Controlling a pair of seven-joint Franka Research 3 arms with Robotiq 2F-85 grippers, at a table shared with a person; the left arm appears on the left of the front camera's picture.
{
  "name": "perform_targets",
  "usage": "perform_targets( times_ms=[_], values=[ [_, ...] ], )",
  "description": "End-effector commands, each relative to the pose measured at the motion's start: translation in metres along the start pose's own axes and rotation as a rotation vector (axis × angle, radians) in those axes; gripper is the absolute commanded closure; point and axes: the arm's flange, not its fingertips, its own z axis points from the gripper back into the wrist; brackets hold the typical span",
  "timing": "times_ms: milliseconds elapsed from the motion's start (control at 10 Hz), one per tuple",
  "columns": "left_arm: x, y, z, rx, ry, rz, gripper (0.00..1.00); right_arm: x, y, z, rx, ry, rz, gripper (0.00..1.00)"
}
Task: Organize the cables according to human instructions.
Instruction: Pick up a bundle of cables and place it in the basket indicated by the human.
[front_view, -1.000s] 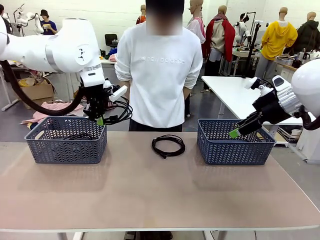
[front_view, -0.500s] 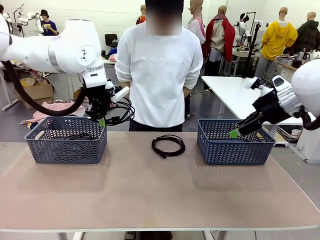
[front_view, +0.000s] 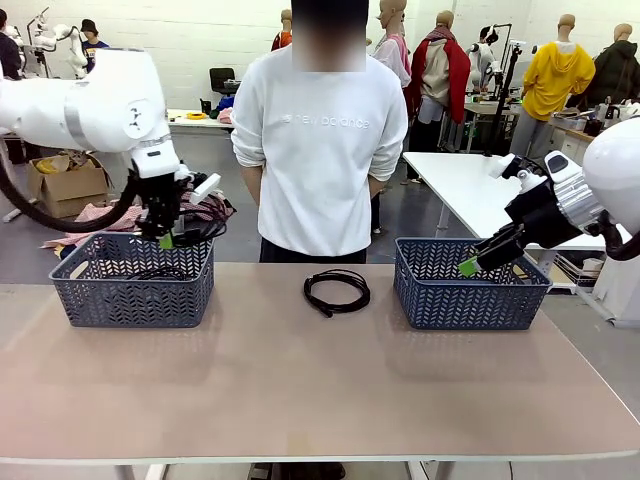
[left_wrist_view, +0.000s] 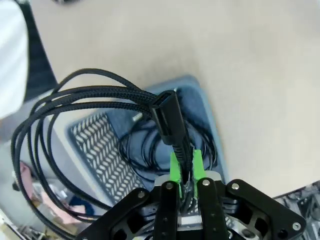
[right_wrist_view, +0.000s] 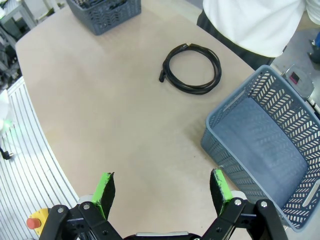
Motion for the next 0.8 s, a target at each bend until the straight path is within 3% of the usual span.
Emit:
perform_targets(
  times_ms=[0, 700],
  values=[
    [-0.014, 0.008, -0.007, 0.020, 0.034, 0.052, 0.89, -0.002, -0.003, -0.001, 0.016, -0.024, 0.018, 0.00],
    [-0.063, 0.012, -0.054, 0.020, 0.079, 0.162, 0.89, -0.002, -0.003, -0.001, 0.016, -0.024, 0.018, 0.00]
  ],
)
